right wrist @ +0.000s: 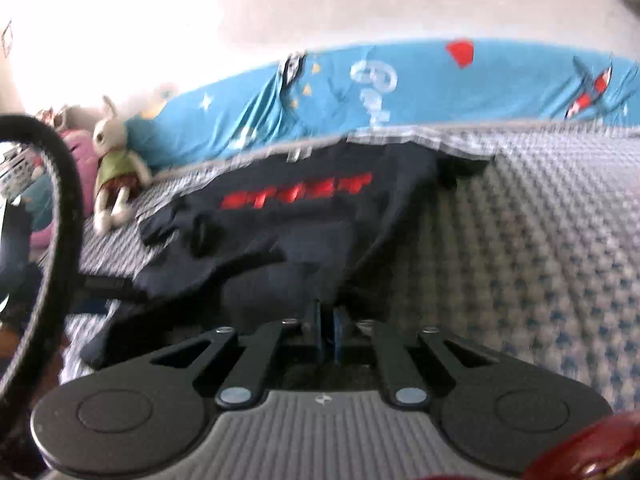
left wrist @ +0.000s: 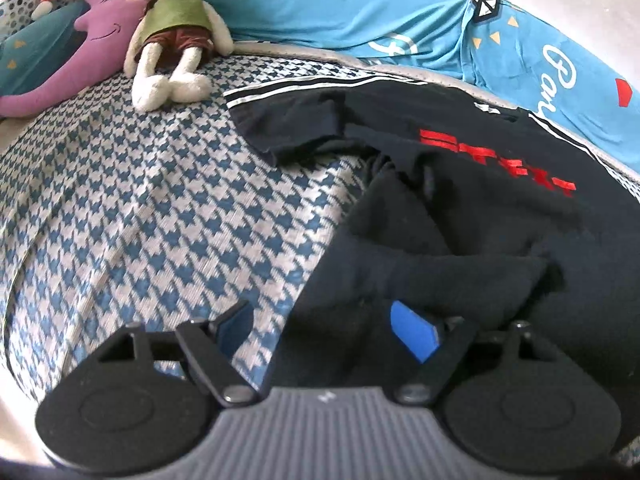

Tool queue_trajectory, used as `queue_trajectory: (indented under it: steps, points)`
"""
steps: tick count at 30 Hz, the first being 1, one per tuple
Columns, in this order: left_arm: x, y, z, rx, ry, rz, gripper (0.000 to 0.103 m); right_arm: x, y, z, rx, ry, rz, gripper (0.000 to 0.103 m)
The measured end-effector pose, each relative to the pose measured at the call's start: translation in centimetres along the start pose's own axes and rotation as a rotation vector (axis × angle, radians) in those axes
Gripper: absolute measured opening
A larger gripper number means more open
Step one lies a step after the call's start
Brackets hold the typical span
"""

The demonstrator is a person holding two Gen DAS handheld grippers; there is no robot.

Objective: Fold clothes
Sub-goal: 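Open the right tool to release the T-shirt and withdraw it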

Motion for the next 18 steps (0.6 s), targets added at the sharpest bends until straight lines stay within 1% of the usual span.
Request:
queue_trajectory:
  steps: [1,3,6,7,8,9,11,12,14,16,18]
  points:
    - [0.1,0.1,0.2,0.004,0.000,-0.001,0.079,0.1,-0.2,0.4,-0.013,0.015,0.011,0.009]
    - [0.3,0.3,0.5,0.011,-0.001,-0.003,0.079,0.6,-0.8,0.7,-0.047,0.004,0.023,0.010]
    - [0.7,0.6,1.1,0.017,-0.012,-0.008,0.082,1.3,-1.3,0.7,-0.086,-0.025,-0.039,0.011]
    - [0.8,0.7,1.2,0.019,-0.014,-0.009,0.082,1.5,-1.5,0.7,-0.098,-0.037,-0.039,0.012]
    - [0.9,0.8,1.3,0.021,-0.014,-0.009,0.083,1.7,-1.8,0.8,-0.109,-0.048,-0.029,0.012]
    - [0.9,0.9,1.5,0.024,-0.013,-0.009,0.083,1.6,-2.3,0.9,-0.116,-0.050,0.011,0.013]
    - [0.9,1.0,1.6,0.030,-0.012,-0.008,0.083,1.1,-3.4,1.2,-0.128,-0.019,0.089,0.013]
    - [0.9,1.1,1.7,0.033,-0.013,-0.008,0.083,0.7,-3.8,1.5,-0.142,0.002,0.105,0.013]
    - [1.0,1.1,1.8,0.029,-0.018,-0.008,0.083,0.3,-4.5,2.0,-0.163,0.026,0.121,0.018]
    - [1.1,1.0,1.8,0.027,-0.021,-0.008,0.083,-0.1,-4.9,2.3,-0.161,0.038,0.139,0.033]
    - [1.0,0.9,1.9,0.027,-0.018,-0.006,0.083,-0.6,-5.0,2.5,-0.156,0.048,0.142,0.041]
Point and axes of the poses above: each gripper's, at about its wrist camera, not at the fingertips, and x roughly against the way its jaws point, y to its left, z to its underside, the point moved 5 cm from there along -x, roughly the way its jaws point, and after that the axes turned 10 degrees about x, right-handed, at the moved point
